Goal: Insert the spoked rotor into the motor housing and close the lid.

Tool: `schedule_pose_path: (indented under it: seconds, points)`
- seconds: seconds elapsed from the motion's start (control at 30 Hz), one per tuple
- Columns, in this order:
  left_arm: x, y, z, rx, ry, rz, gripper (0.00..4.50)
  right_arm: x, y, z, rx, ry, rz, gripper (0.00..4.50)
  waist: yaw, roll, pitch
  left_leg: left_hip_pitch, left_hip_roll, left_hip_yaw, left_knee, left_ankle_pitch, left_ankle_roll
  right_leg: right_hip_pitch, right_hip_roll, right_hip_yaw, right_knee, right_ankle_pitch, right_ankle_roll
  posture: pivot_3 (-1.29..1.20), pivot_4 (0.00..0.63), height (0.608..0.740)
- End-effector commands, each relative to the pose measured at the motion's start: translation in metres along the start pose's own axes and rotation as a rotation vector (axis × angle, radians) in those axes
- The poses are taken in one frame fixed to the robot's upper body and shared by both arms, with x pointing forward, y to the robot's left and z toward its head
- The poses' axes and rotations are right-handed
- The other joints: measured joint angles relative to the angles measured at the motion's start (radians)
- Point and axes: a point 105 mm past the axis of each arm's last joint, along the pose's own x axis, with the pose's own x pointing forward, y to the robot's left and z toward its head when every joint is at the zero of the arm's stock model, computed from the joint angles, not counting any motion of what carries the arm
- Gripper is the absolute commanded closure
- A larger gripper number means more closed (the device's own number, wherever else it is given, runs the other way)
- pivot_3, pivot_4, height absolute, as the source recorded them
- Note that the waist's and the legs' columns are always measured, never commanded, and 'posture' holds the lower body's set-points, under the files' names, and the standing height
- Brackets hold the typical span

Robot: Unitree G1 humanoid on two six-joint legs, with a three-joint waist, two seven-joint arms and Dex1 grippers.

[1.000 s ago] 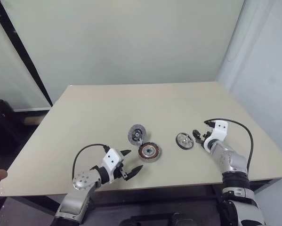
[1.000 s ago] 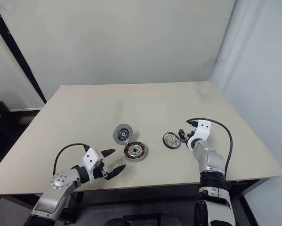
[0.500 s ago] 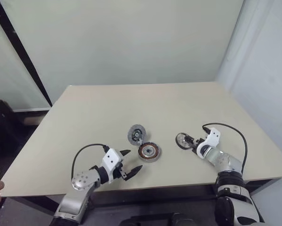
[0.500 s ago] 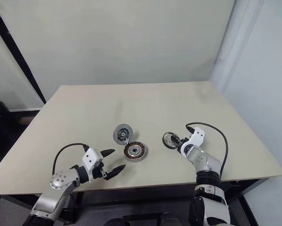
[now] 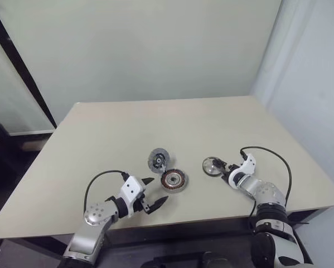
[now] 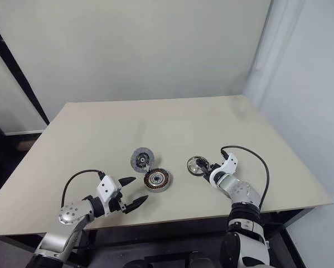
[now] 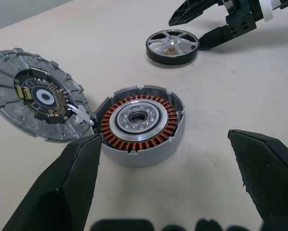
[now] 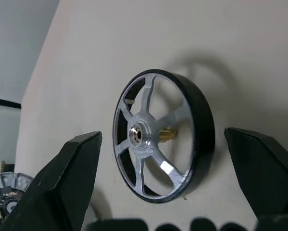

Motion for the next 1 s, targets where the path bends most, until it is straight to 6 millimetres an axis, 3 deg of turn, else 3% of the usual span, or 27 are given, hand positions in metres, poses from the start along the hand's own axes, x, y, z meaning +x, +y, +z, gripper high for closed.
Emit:
schedule_pose_path:
  seconds: [0.03, 0.17, 0.23, 0.5, 0.63, 1.0]
  points:
    - [0.000, 0.004, 0.015, 0.041, -0.041, 0.006, 0.00, 0.003, 0.013, -0.005, 0.007, 0.019, 0.035, 0.05, -0.003, 0.000, 0.000, 0.000, 0.000, 0.000, 0.000, 0.000, 0.000, 0.000, 0.000, 0.000, 0.000, 0.000, 0.000, 0.00, 0.000, 0.740]
    - [0.000, 0.004, 0.015, 0.043, -0.040, 0.007, 0.00, 0.005, 0.014, -0.007, 0.011, 0.020, 0.034, 0.05, -0.013, 0.000, 0.000, 0.000, 0.000, 0.000, 0.000, 0.000, 0.000, 0.000, 0.000, 0.000, 0.000, 0.000, 0.000, 0.00, 0.000, 0.740]
    - [0.000, 0.005, 0.015, 0.044, -0.039, 0.008, 0.00, 0.006, 0.013, -0.007, 0.011, 0.015, 0.027, 0.43, -0.013, 0.000, 0.000, 0.000, 0.000, 0.000, 0.000, 0.000, 0.000, 0.000, 0.000, 0.000, 0.000, 0.000, 0.000, 0.00, 0.000, 0.740]
    - [-0.001, 0.006, 0.016, 0.046, -0.040, 0.017, 0.00, 0.010, 0.013, -0.008, 0.010, 0.005, 0.004, 3.12, -0.014, 0.000, 0.000, 0.000, 0.000, 0.000, -0.001, 0.000, 0.000, 0.000, 0.000, 0.000, -0.001, 0.000, 0.000, 0.00, 0.000, 0.740]
    - [-0.001, 0.006, 0.016, 0.045, -0.038, 0.019, 0.00, 0.009, 0.017, -0.008, 0.021, 0.005, 0.024, 3.99, -0.011, -0.001, -0.001, 0.004, 0.000, 0.000, -0.001, 0.000, 0.001, 0.003, -0.001, 0.001, -0.001, 0.000, 0.000, 0.00, 0.000, 0.740]
    - [-0.010, 0.014, 0.012, 0.040, -0.016, 0.047, 0.00, -0.005, 0.075, -0.009, -0.011, 0.063, 0.243, 4.08, -0.012, 0.000, 0.000, -0.001, 0.000, -0.001, -0.004, 0.001, 0.001, -0.002, 0.000, 0.001, -0.001, 0.000, 0.001, 0.00, 0.000, 0.740]
